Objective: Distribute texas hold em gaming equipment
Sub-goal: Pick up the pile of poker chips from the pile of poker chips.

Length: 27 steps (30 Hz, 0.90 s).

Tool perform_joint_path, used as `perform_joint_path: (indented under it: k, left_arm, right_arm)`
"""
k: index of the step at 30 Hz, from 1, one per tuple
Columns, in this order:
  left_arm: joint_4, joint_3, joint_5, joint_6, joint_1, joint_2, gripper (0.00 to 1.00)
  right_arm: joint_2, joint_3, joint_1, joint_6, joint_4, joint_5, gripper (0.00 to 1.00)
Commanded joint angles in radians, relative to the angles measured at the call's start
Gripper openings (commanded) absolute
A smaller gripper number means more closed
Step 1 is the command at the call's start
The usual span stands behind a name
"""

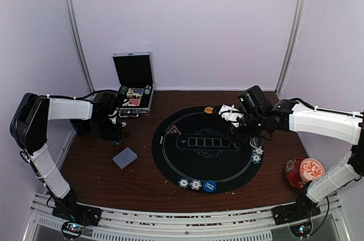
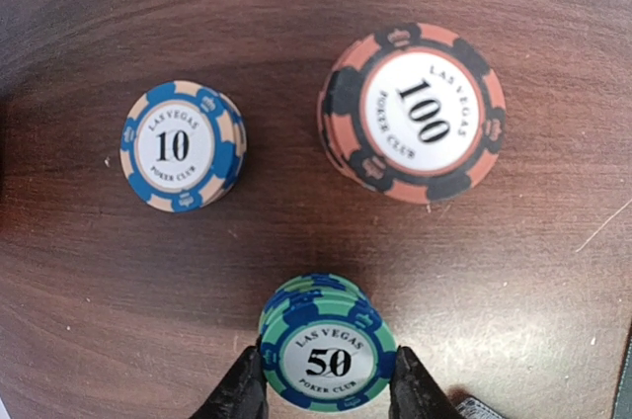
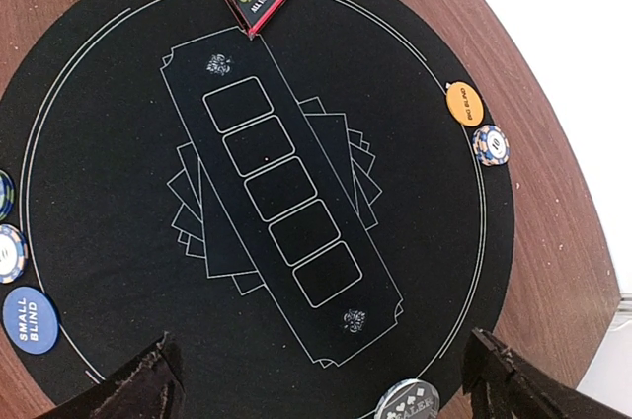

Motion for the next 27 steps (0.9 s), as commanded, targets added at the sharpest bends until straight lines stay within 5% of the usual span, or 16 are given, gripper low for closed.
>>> perform_joint_path:
  k: [1, 27]
  left_arm:
    - [0.006, 0.014, -0.031, -0.008, 0.007, 0.002, 0.34]
    - [-0.014, 0.029, -0.034, -0.016, -0.079, -0.116, 0.23]
  right_arm:
    - [-0.021, -0.012, 0.008, 0.005, 0.023, 0.024, 0.99]
    - [-0.033, -0.021, 0.012, 0.025, 0.047, 0.089, 1.0]
